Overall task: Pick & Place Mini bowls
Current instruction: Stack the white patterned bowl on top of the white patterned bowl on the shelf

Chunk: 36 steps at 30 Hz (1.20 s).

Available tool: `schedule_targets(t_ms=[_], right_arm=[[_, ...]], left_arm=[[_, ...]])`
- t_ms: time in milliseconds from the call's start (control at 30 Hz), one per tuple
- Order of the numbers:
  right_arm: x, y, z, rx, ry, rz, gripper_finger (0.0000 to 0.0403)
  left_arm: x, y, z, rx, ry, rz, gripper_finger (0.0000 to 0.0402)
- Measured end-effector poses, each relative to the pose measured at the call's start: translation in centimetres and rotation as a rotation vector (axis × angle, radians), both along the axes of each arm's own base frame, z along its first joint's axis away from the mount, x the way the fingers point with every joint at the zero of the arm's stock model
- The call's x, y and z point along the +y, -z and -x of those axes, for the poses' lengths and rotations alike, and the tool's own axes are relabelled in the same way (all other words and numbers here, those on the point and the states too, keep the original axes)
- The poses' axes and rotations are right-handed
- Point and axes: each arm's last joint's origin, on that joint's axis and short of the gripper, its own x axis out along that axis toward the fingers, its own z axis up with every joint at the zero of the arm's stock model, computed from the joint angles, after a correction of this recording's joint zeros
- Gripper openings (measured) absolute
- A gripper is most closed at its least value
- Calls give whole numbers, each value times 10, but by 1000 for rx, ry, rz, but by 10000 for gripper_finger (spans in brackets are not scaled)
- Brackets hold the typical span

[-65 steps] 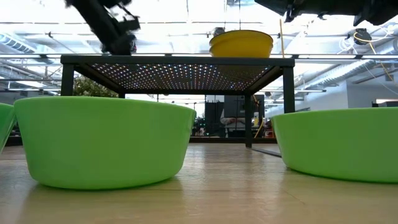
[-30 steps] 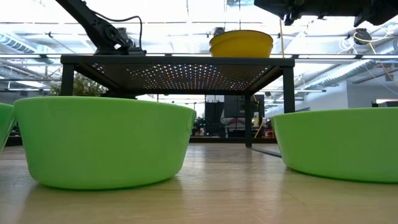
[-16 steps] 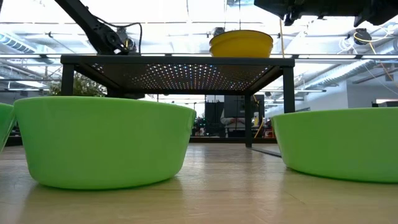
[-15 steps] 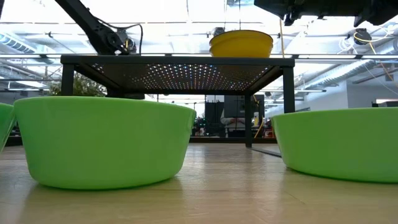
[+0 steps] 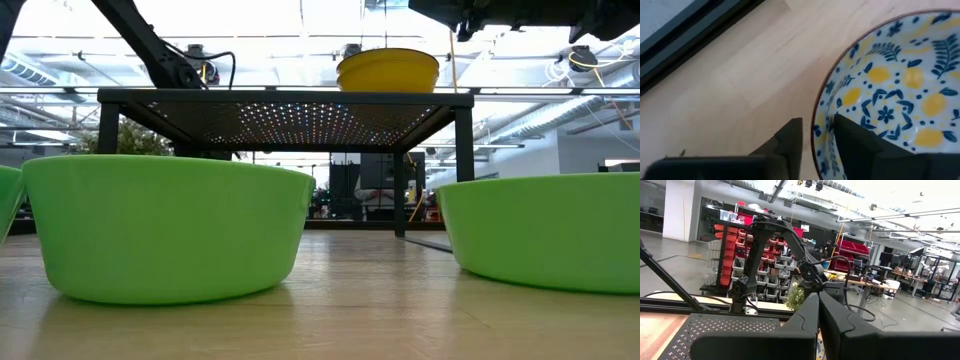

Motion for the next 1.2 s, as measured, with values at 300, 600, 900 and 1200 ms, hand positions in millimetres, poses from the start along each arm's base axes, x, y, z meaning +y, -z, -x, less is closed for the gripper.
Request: schedule_targets(t_ms=[300,600,900,1200], right_arm=[[0,1,0,7,0,-1,0],[0,1,0,7,0,0,0],[0,1,0,10,0,-1,0],[0,1,0,10,0,-1,0]], left_arm=[[-2,-13,0,-69,14,-8,13],[-23,-56,0,-93,87,-201,12],[-65,-119,6,-273,160,-397,11],[-116,-163,5,-473,322,-555,10]])
